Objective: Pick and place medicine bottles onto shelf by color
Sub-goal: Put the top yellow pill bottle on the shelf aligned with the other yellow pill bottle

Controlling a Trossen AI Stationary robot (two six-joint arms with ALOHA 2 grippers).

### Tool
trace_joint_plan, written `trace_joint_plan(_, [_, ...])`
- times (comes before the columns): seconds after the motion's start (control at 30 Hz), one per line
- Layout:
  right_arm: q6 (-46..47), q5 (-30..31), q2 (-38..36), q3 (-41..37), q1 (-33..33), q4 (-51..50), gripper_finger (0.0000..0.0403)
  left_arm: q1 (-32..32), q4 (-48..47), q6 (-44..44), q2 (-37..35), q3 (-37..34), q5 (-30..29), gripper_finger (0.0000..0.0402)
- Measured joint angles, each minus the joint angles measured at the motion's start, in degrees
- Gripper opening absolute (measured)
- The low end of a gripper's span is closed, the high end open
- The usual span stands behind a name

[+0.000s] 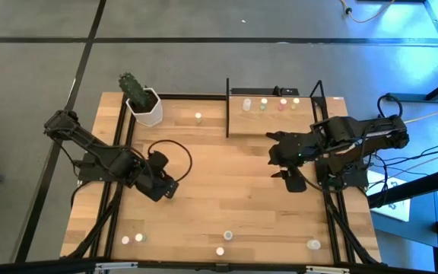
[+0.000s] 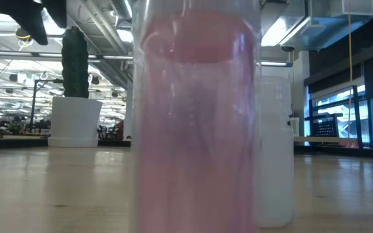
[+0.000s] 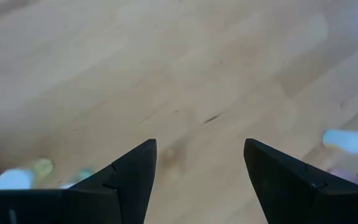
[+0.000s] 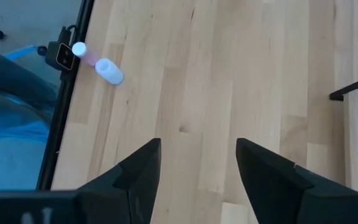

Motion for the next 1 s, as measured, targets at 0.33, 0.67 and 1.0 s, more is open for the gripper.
trace_joint_plan(0.33, [-0.20, 2.44, 0.05, 0.00, -0.07, -0.02, 0.0209, 14.61, 5.28, 14.23, 0.00, 0.00, 0.14, 0.0236])
trace_joint_plan(0.67, [-3.37, 3.61, 0.03, 0.00, -0.09, -0.09, 0.0209, 41.30, 18.24, 41.68, 2.12, 0.11, 10.65, 0.0236])
trace_joint_plan(1.0, [-4.44, 4.42, -0.02, 0.00, -0.09, -0.11, 0.0209, 53.98, 27.74, 60.82, 10.96, 0.11, 13.99, 0.0236])
